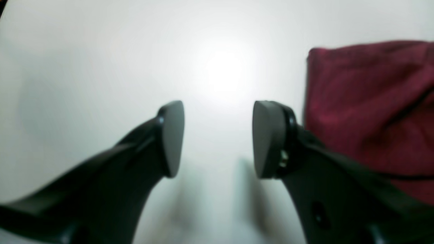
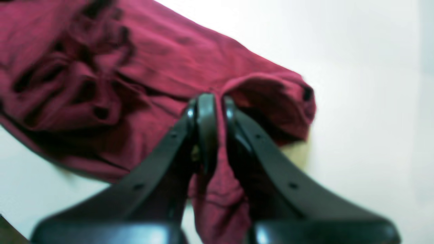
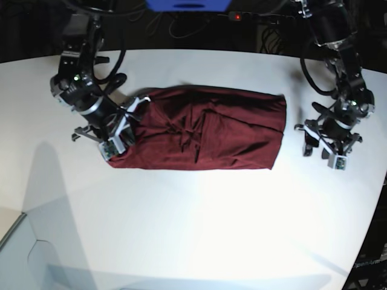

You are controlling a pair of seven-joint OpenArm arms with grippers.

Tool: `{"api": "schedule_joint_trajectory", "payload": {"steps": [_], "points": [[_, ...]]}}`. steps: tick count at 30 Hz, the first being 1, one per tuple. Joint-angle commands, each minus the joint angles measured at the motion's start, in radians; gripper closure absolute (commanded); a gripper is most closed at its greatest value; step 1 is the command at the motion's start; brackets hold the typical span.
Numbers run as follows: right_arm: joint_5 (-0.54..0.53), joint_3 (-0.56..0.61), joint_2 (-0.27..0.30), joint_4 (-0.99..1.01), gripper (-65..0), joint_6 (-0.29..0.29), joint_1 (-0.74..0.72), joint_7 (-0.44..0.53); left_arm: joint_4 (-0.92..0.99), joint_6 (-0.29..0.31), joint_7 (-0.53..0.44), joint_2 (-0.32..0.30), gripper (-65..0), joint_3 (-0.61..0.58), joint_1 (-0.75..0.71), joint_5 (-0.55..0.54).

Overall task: Layout the t-shirt on the table in an organized manner, then fold the t-shirt properly
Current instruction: 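Fold the bundle end with the right gripper over toward the left gripper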

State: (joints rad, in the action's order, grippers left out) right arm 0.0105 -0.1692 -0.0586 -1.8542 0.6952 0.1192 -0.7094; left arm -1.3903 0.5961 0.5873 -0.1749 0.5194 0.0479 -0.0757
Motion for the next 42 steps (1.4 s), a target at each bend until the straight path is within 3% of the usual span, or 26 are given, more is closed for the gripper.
{"api": "schedule_joint_trajectory", "payload": {"steps": [1, 4, 6, 11, 22, 31, 38, 42], "points": [[-0.016, 0.001, 0.003, -0.019, 0.0, 0.003, -0.014, 0.026, 0.018, -0.008, -0.013, -0.012, -31.2, 0.003, 0.027, 0.023], [-0.016, 0.017, 0.003, -0.022, 0.0, 0.003, -0.016, 0.027, 0.082, -0.008, -0.013, -0.005, -30.4, 0.003, 0.046, 0.067], [-0.016, 0.02, 0.003, -0.038, 0.0, 0.003, -0.016, 0.027, 0.121, -0.006, -0.013, 0.008, -25.5, 0.003, 0.059, 0.078], [-0.016, 0.05, 0.003, -0.086, 0.0, 0.003, -0.016, 0.027, 0.147, -0.006, -0.013, 0.031, 0.0, 0.003, 0.073, 0.075], [-0.016, 0.171, 0.003, -0.114, 0.0, 0.003, -0.036, 0.026, 0.151, -0.006, -0.011, 0.053, -0.1, 0.002, 0.071, 0.076], [-0.01, 0.621, 0.03, -0.129, 0.0, 0.003, -0.128, 0.02, 0.151, -0.006, 0.058, 0.059, -0.1, 0.002, 0.073, 0.076], [-0.01, 0.868, 0.026, -0.012, 0.0, 0.003, -0.206, 0.018, 0.144, -0.006, 0.061, 0.059, -0.1, 0.002, 0.068, 0.076], [-0.01, 0.936, 0.006, 0.14, 0.0, 0.003, -0.249, 0.03, 0.144, -0.006, 0.061, 0.059, -0.1, 0.005, 0.065, 0.076]]}}
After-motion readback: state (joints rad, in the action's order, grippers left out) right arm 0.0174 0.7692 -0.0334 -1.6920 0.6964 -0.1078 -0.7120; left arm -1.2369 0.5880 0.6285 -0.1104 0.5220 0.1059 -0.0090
